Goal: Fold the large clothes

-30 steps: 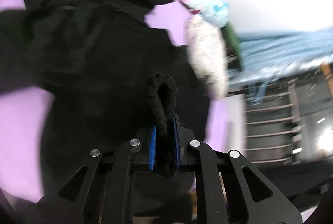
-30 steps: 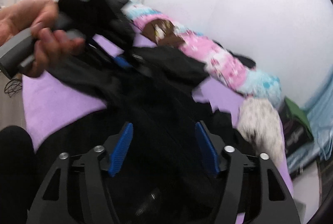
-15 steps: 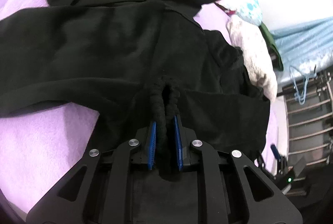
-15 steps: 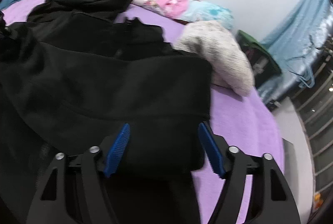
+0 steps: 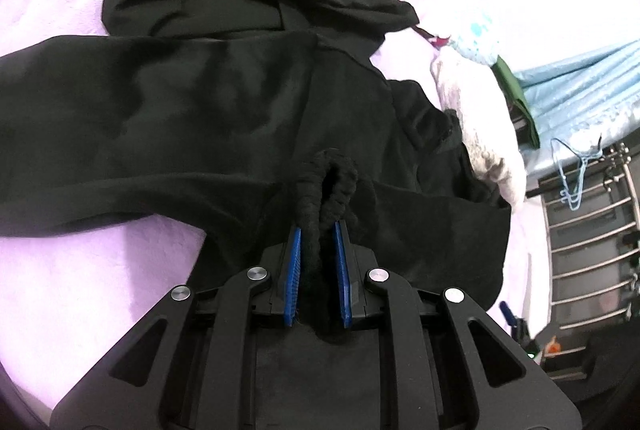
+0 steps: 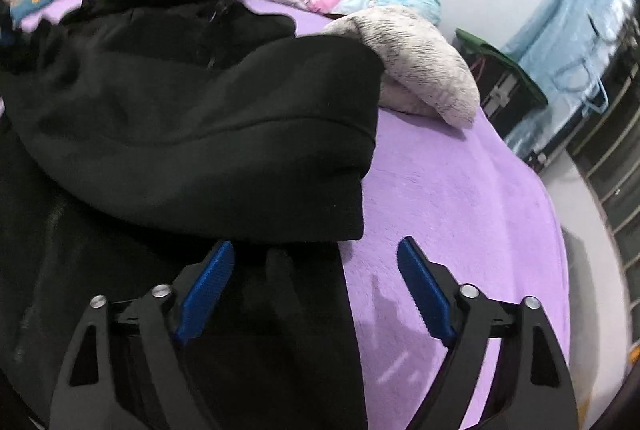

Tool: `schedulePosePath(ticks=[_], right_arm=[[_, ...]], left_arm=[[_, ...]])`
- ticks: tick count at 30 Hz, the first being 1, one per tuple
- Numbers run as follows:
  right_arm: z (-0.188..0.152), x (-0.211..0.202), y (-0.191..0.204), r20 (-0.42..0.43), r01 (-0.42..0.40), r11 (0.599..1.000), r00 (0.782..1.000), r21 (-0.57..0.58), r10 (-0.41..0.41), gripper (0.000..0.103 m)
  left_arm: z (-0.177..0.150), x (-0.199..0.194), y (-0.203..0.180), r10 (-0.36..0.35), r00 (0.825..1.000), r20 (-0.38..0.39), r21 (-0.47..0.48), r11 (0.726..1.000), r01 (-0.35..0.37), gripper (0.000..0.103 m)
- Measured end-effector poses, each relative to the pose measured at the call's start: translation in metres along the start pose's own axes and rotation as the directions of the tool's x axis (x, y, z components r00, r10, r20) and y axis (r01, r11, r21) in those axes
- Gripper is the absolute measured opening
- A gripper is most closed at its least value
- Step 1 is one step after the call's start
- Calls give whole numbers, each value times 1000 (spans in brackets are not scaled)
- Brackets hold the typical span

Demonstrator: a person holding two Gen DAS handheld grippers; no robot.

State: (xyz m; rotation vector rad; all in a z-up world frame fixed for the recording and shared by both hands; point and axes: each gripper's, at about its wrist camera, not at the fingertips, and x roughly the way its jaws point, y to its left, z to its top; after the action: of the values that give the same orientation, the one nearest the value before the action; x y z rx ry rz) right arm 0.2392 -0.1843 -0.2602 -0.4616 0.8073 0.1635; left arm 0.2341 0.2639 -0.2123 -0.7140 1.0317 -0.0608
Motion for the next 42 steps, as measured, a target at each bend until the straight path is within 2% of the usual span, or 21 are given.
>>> schedulePosePath(ticks=[4,6,8,11,14,18,20,22,24,26,27,29,31,33,34,35,37,38,40,41,42], right_arm=[[7,23,-10,-43,22,997,999,73,-19,61],[11,26,-16,-41,14,992,999,122,-9,59],[14,28,-20,-33,15,989,999,149,-10,31],[16,21,-29,-7,15,981,1000,196,-14,23],[18,13,-33,17,34,982,999,186,-38,16],[25,3,-31,41,144,983,988,109,-149,12],[27,0,-25,52,225,974,973,33,-226,12],[24,3,-21,54,282,959,958,-21,-281,12],[15,14,-24,27,309,951,951,-26,-309,18],[-1,38,-37,-74,283,958,957,35,-280,28],[-9,50,-45,-129,242,965,965,96,-229,28],[-9,49,-48,-124,226,965,970,133,-210,30],[-4,42,-52,-116,170,973,982,158,-152,30],[-1,27,-55,-91,170,979,983,117,-160,46],[0,10,-55,-41,187,980,982,73,-184,56],[-2,-2,-55,-11,188,981,982,43,-188,59],[-2,-22,-53,34,154,988,988,-15,-154,59],[1,-31,-54,55,126,992,991,-21,-125,60],[18,-40,-55,78,27,1000,997,-6,-27,63],[30,-45,-55,88,-43,999,995,8,42,63],[39,-49,-52,106,-73,997,992,20,71,64]], left_arm=[[3,-5,3,16,1000,10,1,1000,-16,13],[4,-10,7,14,1000,22,-14,1000,-13,11],[6,-13,10,14,1000,22,-26,1000,-13,11],[5,-11,10,12,1000,12,-24,1000,-12,11],[2,0,2,-20,1000,-24,-14,1000,20,11],[-12,28,-20,-25,997,-72,27,999,27,11],[-19,43,-26,-12,995,-97,36,999,16,12],[-27,62,-28,40,991,-130,57,998,-33,12],[-34,77,-23,89,985,-151,61,995,-81,12],[-39,86,-15,118,980,-158,50,992,-112,12],[-42,89,-10,106,982,-154,30,994,-103,12],[-42,91,-7,103,983,-150,23,995,-100,11],[-41,92,-8,110,982,-151,41,994,-105,11],[-40,91,-7,101,984,-149,33,995,-97,11],[-39,87,-7,89,986,-144,22,996,-87,11],[-39,82,-7,78,987,-137,15,997,-77,12],[-41,70,-10,58,991,-117,16,998,-56,28],[-42,62,-14,59,993,-103,34,998,-56,32],[-44,55,-25,81,993,-82,84,994,-74,52],[-44,51,-31,101,993,-68,112,989,-93,57],[-45,48,-37,118,992,-50,134,985,-111,63]])
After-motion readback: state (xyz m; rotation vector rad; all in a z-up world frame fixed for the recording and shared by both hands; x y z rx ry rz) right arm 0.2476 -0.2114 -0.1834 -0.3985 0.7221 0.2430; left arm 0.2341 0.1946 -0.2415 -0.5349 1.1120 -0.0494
